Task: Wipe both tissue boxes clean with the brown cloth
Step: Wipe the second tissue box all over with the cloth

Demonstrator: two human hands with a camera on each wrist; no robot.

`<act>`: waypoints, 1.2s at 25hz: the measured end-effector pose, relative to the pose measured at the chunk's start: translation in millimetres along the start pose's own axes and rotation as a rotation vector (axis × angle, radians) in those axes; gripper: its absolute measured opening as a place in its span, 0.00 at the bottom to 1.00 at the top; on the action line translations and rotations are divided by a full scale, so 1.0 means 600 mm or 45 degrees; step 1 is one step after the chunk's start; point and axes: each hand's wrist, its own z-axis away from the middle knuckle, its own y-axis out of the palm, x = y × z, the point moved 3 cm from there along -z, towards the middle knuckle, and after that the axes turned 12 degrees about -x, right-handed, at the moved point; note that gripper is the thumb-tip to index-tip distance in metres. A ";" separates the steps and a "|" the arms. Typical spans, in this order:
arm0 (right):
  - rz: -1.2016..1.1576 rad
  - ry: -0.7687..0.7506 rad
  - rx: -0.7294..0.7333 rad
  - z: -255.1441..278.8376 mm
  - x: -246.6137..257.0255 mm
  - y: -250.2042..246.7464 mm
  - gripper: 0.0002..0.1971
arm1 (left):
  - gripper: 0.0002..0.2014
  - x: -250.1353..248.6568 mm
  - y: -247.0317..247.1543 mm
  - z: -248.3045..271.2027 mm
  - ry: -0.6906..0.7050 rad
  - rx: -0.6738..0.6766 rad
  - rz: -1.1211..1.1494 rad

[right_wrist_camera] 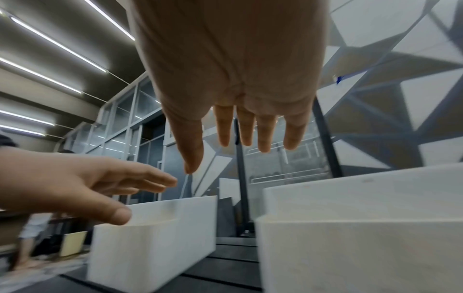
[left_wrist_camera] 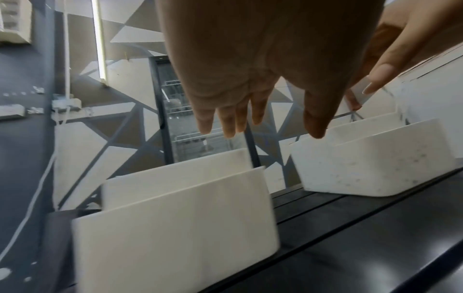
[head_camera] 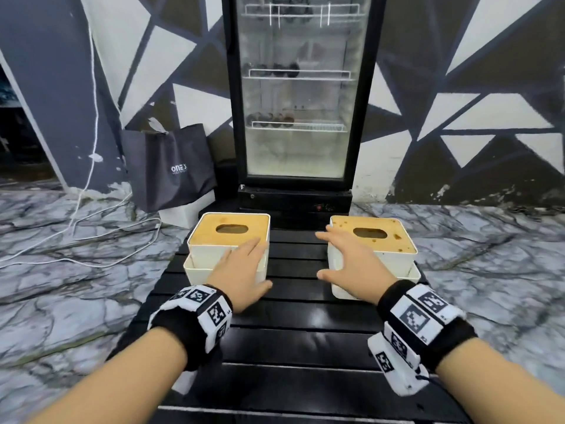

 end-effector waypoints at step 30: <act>0.119 0.244 -0.126 0.143 -0.155 -0.084 0.25 | 0.25 -0.180 0.060 0.030 0.057 -0.004 0.194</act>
